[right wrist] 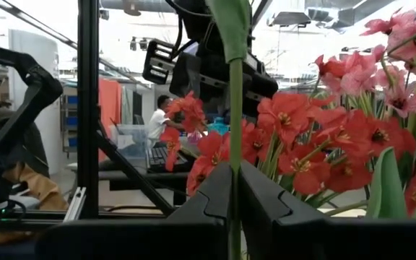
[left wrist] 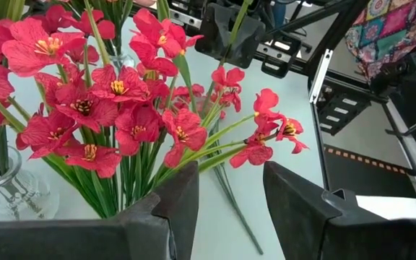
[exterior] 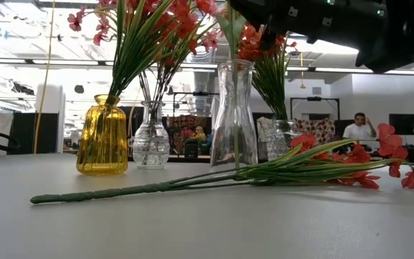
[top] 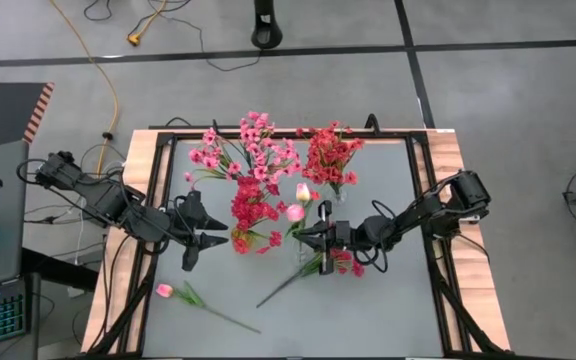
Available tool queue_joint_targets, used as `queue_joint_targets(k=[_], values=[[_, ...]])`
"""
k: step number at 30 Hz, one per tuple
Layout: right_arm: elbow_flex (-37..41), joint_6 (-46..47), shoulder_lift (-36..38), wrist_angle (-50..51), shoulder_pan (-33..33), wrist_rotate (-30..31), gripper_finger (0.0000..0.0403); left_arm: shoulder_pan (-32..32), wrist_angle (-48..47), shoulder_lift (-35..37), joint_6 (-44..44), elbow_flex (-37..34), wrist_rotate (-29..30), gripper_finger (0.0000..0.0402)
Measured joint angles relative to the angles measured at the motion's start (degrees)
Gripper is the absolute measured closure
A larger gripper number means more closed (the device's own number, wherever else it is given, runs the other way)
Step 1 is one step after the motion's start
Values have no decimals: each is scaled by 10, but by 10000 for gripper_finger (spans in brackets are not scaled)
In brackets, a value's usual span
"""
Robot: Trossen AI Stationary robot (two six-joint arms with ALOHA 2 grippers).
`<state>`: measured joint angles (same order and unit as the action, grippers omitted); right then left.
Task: Sort flowers into vase by color
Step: Put the top light pink flower into the bottom transparent vase, then put the light pink flower into the bottom transparent vase
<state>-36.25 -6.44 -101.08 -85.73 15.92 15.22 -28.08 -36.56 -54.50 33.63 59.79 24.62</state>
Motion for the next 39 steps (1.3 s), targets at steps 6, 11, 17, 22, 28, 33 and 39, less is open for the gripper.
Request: queue_joint_targets(k=[6,11,17,22,28,33,39], values=[[0,-1,0,0,0,1,353,0,0,0,0,0,0,260],[0,-1,0,0,0,2,331,0,0,0,2,0,-3,260],[0,-2,0,9,1,63,282,0,0,0,2,0,-3,260],[0,-1,2,35,2,74,235,0,0,0,3,0,-19,260],[0,-3,49,126,15,75,188,0,-2,0,14,0,-19,260],[0,-54,119,269,34,75,173,0,-6,0,19,0,-20,260],[0,-59,202,420,58,75,173,0,-20,0,51,0,-48,260]])
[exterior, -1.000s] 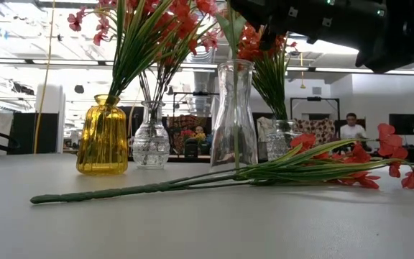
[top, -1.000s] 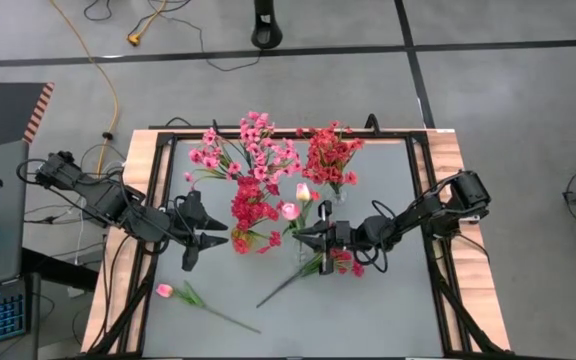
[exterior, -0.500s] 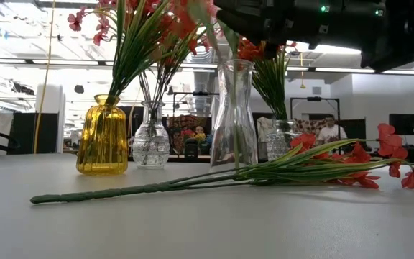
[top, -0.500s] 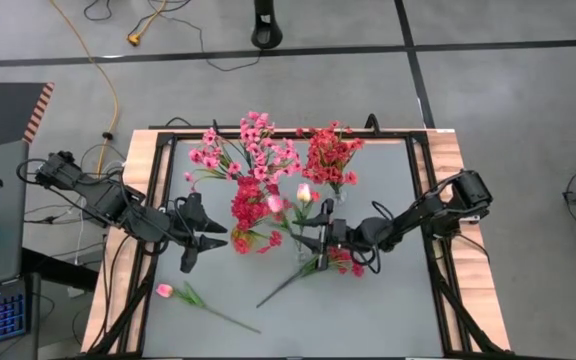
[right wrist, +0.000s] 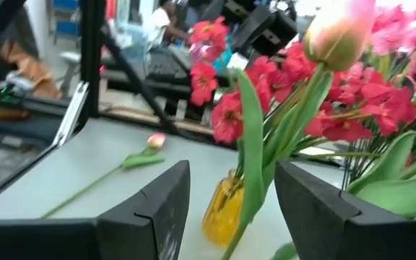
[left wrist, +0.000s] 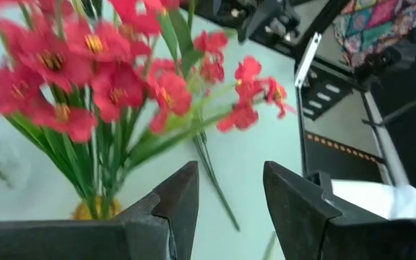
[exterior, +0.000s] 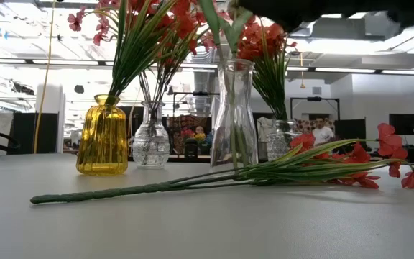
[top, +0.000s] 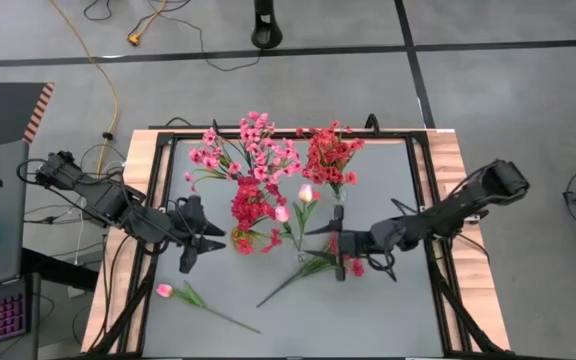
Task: Sort flowers into vase by color
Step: Put the light pink flower into the bottom transparent vase
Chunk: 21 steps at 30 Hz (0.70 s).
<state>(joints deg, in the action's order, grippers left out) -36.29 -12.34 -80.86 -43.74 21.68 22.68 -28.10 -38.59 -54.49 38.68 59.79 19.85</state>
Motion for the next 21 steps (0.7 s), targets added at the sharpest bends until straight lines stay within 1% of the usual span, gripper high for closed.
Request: queue_joint_targets(k=[4,6,9,12,14,17,19,21], values=[[0,2,45,68,11,0,173,-1,-22,-2,42,0,-28,260],[0,16,63,92,16,0,173,-5,-34,-11,73,0,-31,260],[0,39,86,120,20,0,173,-18,-56,-36,129,0,-47,260],[0,56,102,136,20,0,173,-29,-64,-71,199,0,-88,260],[0,66,107,138,20,0,173,-34,-65,-93,260,0,-126,260],[0,67,109,137,20,0,173,-42,-71,-127,379,0,-186,260],[0,68,107,137,19,0,173,-50,-74,-151,463,0,-208,260],[0,68,103,138,20,0,173,-59,-73,-174,542,0,-217,260]])
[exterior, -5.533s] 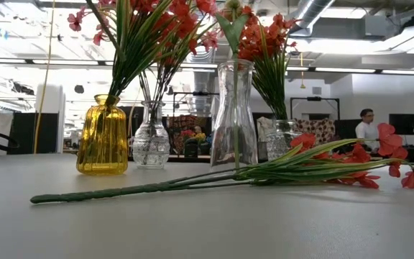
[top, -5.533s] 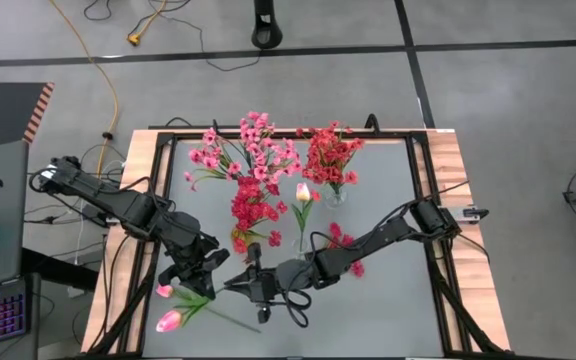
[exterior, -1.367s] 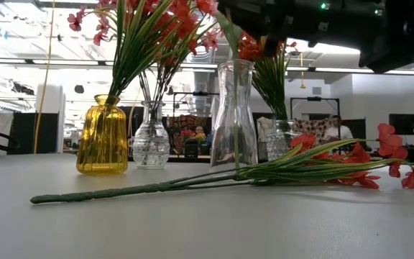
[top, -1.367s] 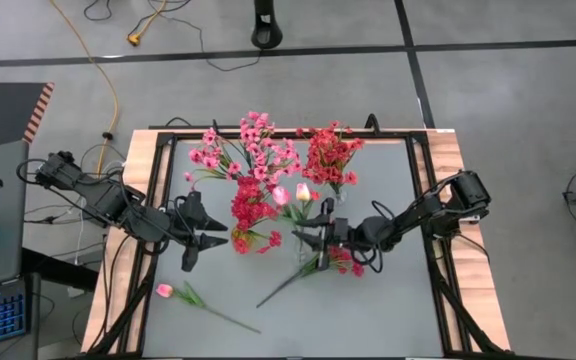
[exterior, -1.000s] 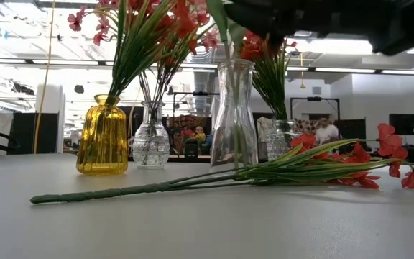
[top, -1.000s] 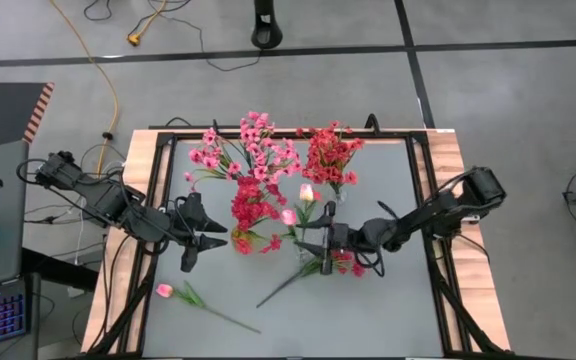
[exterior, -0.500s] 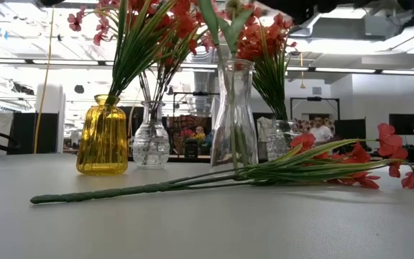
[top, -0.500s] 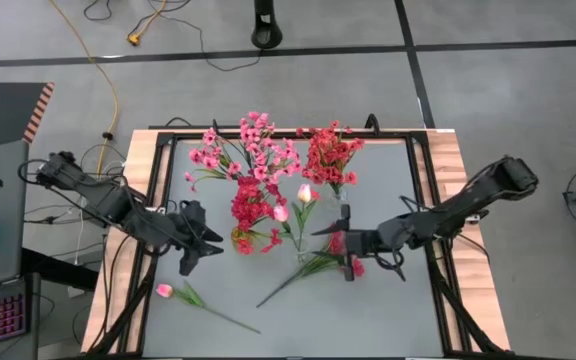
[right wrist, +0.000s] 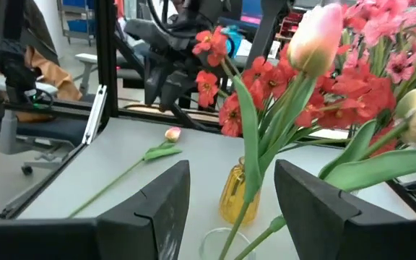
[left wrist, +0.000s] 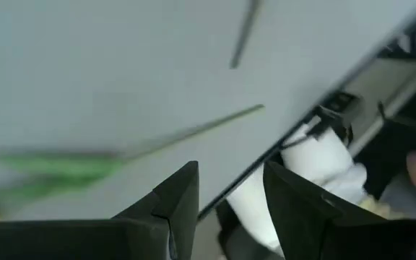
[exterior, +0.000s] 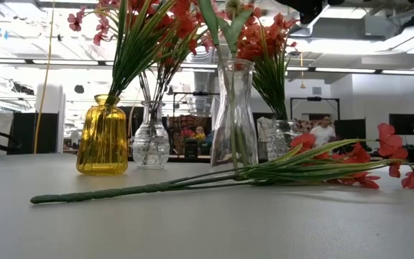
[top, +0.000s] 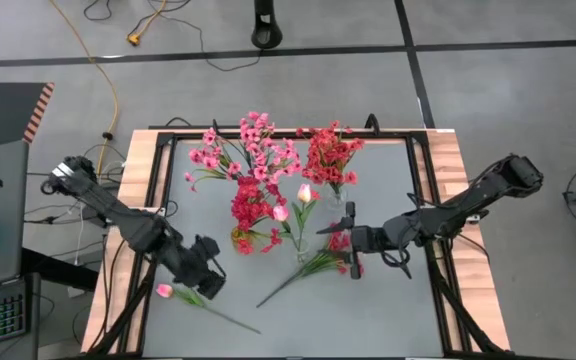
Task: Sort flowers into vase by color
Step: Put the light pink flower into the bottom transparent vase
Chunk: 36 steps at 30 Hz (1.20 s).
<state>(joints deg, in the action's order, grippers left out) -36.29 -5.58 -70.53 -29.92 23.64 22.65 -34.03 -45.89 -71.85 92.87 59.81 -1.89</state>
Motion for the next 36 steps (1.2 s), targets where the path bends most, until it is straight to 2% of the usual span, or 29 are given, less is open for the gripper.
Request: queue_joint_targets(k=[4,8,13,18,31,36], values=[[0,0,0,14,0,0,173,-21,2,-50,139,0,-8,260],[0,0,0,19,0,0,173,-47,4,-101,237,0,-38,260],[0,0,0,31,0,0,173,-76,4,-160,310,0,-89,260],[0,1,0,31,0,0,173,-94,3,-200,345,0,-112,260],[0,2,0,30,0,0,173,-109,2,-220,411,0,9,260],[0,2,0,30,0,-1,173,-111,2,-220,405,0,42,260]])
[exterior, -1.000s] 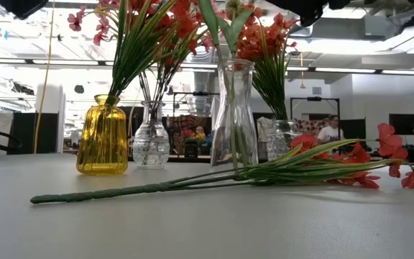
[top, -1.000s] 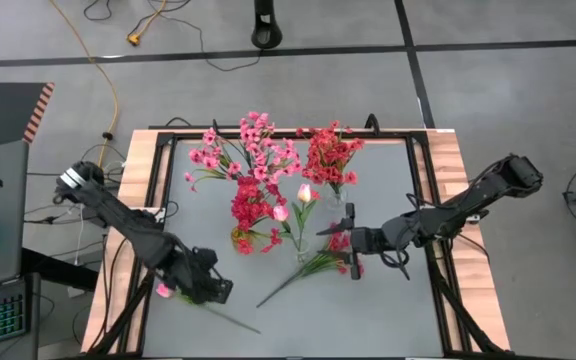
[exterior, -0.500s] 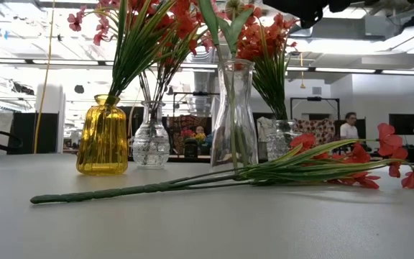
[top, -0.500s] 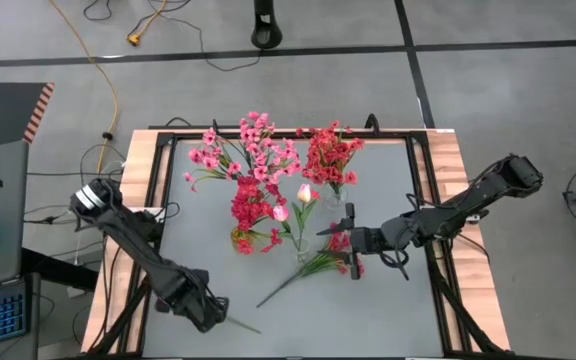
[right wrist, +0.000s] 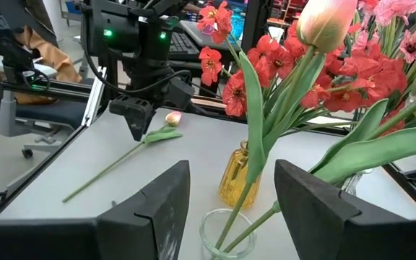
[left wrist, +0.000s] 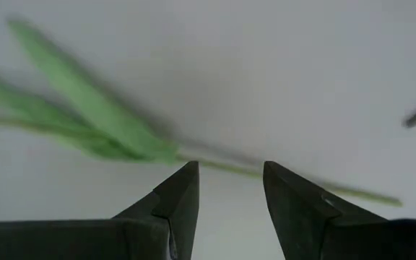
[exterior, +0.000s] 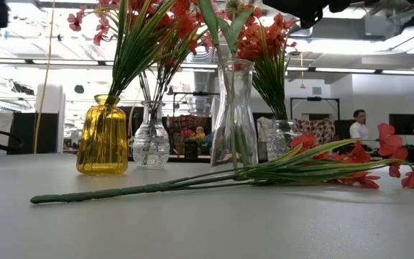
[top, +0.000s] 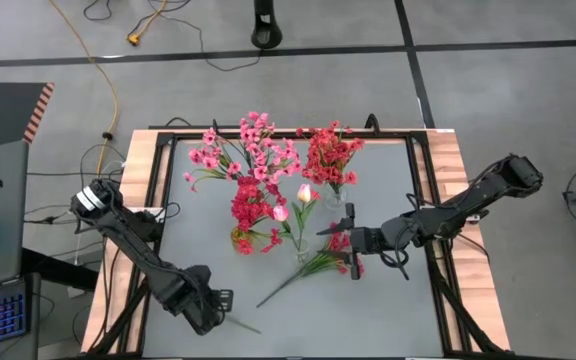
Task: Sort flowers into vase by color
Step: Put the light pink flower into the bottom transparent vase
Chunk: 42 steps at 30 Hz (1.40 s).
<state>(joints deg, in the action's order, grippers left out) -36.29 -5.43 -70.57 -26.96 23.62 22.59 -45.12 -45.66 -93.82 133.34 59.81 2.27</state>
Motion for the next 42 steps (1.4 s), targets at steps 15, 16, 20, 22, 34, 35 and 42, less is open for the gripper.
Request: queue_joint_targets(k=[15,16,20,22,34,35,42], values=[[0,-2,0,0,0,0,173,-17,-7,0,68,0,-64,260],[0,-2,0,0,0,0,173,-17,-7,0,69,-3,-67,260],[0,-2,0,0,0,0,173,-14,-5,0,73,-21,-70,260],[0,-1,0,0,0,0,173,-11,5,0,74,-32,-77,260],[0,-1,0,0,0,0,173,6,36,-1,77,-76,-93,260],[0,-1,0,0,0,0,173,9,37,-1,77,-80,-93,260],[0,-1,0,0,0,0,173,27,41,-1,67,-95,-59,260]])
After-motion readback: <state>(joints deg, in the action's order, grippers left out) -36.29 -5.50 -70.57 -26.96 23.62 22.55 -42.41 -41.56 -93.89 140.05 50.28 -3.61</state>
